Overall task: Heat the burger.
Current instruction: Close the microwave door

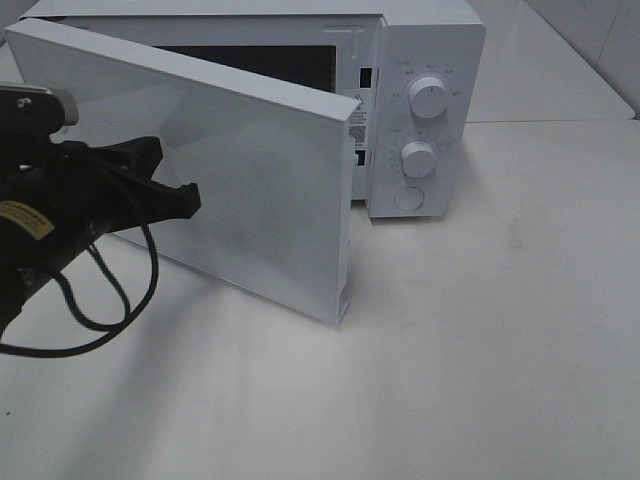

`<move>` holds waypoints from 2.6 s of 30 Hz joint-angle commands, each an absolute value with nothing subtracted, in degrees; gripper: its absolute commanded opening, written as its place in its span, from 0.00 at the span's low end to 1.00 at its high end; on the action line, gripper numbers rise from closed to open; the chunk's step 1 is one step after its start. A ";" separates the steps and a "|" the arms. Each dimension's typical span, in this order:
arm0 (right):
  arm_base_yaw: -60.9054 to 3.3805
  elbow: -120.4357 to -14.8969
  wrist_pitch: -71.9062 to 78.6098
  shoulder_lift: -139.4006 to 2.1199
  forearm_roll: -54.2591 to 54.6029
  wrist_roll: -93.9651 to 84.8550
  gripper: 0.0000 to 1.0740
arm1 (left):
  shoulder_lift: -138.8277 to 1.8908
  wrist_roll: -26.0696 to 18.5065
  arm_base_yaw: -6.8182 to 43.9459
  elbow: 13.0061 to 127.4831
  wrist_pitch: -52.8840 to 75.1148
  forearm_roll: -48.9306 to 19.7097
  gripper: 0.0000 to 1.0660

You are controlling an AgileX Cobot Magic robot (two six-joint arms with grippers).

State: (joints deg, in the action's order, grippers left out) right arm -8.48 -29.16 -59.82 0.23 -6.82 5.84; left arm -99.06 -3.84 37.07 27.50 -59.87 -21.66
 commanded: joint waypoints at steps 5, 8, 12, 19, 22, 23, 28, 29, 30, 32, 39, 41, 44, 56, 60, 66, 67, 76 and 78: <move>-8.02 -29.16 -59.53 1.83 -6.76 6.30 0.69 | -101.53 -11.92 40.22 37.64 -54.60 -33.75 0.00; -8.02 -29.16 -59.53 1.83 -6.76 6.30 0.69 | -101.93 -12.03 40.22 38.73 -54.20 -34.26 0.00; -8.02 -29.16 -59.53 1.83 -6.76 6.30 0.69 | -103.76 -12.66 40.22 43.54 -51.80 -36.44 0.00; -8.02 -29.16 -59.53 1.83 -6.76 6.30 0.69 | -105.83 -16.27 40.22 48.82 -49.56 -37.87 0.00; -8.02 -29.16 -59.53 1.83 -6.76 6.30 0.69 | -107.95 -16.96 40.22 51.97 -49.05 -38.62 0.00; -8.02 -29.16 -59.53 1.83 -6.76 6.30 0.69 | -108.35 -16.96 40.22 52.71 -48.87 -38.79 0.00; -8.02 -29.16 -59.53 1.83 -6.76 6.30 0.69 | -110.18 -18.96 40.22 55.98 -48.87 -40.97 0.00; -8.02 -29.16 -59.53 1.83 -6.76 6.30 0.69 | -110.58 -19.71 40.22 56.67 -48.87 -41.54 0.00; -8.02 -29.16 -59.53 1.83 -6.76 6.30 0.69 | -110.87 -20.45 40.22 57.47 -48.76 -42.51 0.00; -8.02 -29.16 -59.53 1.83 -6.76 6.30 0.69 | -111.15 -20.80 40.22 57.93 -48.76 -42.91 0.00; -8.02 -29.16 -59.53 1.83 -6.76 6.30 0.69 | -112.82 -21.08 39.08 61.13 -46.98 -43.66 0.00; -8.02 -29.16 -59.53 1.83 -6.76 6.30 0.69 | -113.27 -22.00 38.56 62.91 -45.61 -43.66 0.00; -8.02 -29.16 -59.53 1.83 -6.76 6.30 0.69 | -112.64 -23.32 38.85 63.08 -44.98 -43.32 0.00; -8.02 -29.16 -59.53 1.83 -6.76 6.30 0.69 | -109.72 -24.92 44.00 57.98 -41.60 -43.54 0.00; -8.02 -29.16 -59.53 1.83 -6.76 6.30 0.69 | -108.52 -24.92 45.84 55.29 -39.13 -44.40 0.00; -8.02 -29.16 -59.53 1.83 -6.76 6.30 0.69 | -105.08 -25.32 46.12 53.06 -23.38 -44.46 0.28; -8.02 -29.16 -59.53 1.83 -6.76 6.30 0.69 | -105.08 -25.32 46.12 53.06 -23.38 -44.46 0.28; -8.02 -29.16 -59.53 1.83 -6.76 6.30 0.69 | -101.81 -25.73 45.72 53.06 -3.15 -41.54 0.94; -8.02 -29.16 -59.53 1.83 -6.76 6.30 0.69 | -100.10 -25.73 44.86 53.06 2.18 -37.93 0.94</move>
